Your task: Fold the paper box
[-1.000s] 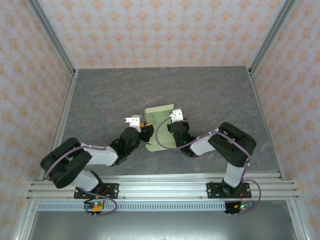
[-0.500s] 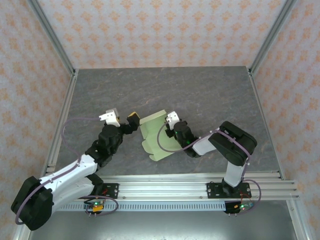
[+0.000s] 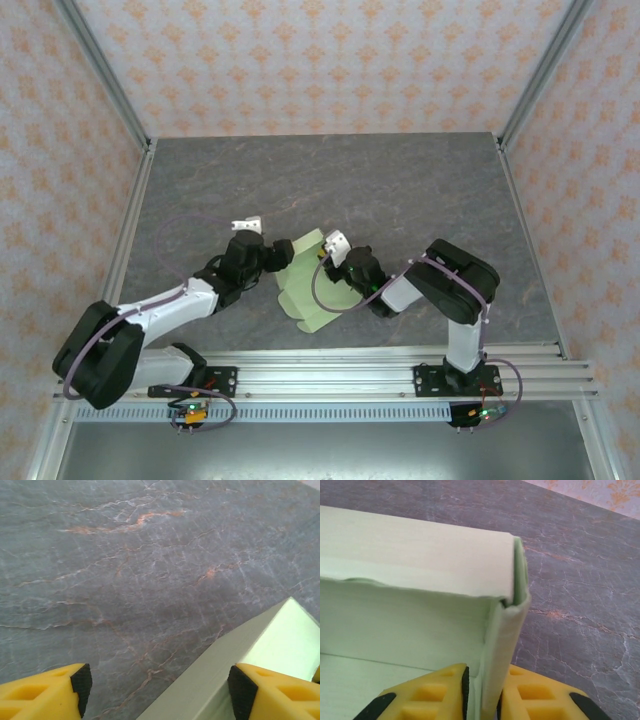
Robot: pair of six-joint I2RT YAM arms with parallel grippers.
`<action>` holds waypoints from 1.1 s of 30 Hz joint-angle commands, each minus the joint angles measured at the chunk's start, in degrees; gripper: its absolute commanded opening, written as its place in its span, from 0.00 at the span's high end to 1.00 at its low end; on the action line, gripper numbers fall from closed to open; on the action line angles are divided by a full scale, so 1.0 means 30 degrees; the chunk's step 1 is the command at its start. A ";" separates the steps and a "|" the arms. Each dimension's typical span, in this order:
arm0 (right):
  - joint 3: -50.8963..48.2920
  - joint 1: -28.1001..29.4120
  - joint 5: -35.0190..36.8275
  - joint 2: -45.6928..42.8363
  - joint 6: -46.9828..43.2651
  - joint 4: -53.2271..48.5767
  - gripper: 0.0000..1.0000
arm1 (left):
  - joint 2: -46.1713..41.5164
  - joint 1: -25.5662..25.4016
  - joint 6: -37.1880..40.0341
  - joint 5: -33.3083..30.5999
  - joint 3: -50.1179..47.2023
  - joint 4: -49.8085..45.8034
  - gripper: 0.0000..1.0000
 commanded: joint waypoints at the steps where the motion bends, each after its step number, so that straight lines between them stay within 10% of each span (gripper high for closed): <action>1: -0.0152 0.0268 0.1487 0.0244 0.0774 0.1800 0.73 | 0.0792 0.0083 0.0588 0.1140 0.0415 0.0160 0.28; 13: -0.0309 0.0370 0.4905 -0.0082 0.2171 0.2759 0.58 | 0.1455 -0.0147 0.1691 0.0884 0.0200 -0.0104 0.33; 33: 0.1513 0.2274 1.5273 0.2914 0.4679 0.3063 0.68 | 0.1467 -0.1440 0.2307 -0.0353 -0.0023 -0.0303 0.35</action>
